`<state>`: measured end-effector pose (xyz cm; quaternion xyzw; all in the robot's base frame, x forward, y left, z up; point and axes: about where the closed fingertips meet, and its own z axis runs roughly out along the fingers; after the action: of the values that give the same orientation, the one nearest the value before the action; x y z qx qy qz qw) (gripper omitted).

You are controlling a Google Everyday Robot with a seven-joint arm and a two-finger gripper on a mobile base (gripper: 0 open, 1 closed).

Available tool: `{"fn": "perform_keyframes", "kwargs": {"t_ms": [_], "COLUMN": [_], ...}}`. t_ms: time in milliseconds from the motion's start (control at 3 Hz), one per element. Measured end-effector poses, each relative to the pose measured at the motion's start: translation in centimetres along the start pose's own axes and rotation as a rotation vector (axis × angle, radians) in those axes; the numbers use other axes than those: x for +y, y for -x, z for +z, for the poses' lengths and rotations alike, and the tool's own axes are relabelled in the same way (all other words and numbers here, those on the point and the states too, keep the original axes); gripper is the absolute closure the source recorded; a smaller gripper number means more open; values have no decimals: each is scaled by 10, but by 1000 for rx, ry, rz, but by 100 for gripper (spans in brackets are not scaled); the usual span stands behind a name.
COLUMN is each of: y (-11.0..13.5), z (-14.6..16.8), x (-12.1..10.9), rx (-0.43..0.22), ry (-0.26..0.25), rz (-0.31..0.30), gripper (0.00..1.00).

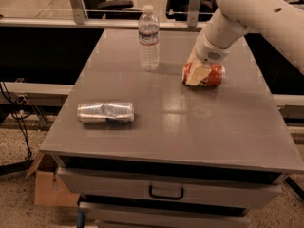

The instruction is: Place coke can upright

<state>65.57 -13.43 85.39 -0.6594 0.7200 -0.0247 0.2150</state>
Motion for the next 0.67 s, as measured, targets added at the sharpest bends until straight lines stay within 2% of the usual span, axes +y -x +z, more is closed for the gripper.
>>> {"fn": "perform_keyframes", "kwargs": {"t_ms": [333, 667], "y": [10, 19], "z": [-20, -61], "x": [-8, -23], "rx": [-72, -201], "ry": [-52, -170], "rz": [31, 87], "gripper": [93, 100]}}
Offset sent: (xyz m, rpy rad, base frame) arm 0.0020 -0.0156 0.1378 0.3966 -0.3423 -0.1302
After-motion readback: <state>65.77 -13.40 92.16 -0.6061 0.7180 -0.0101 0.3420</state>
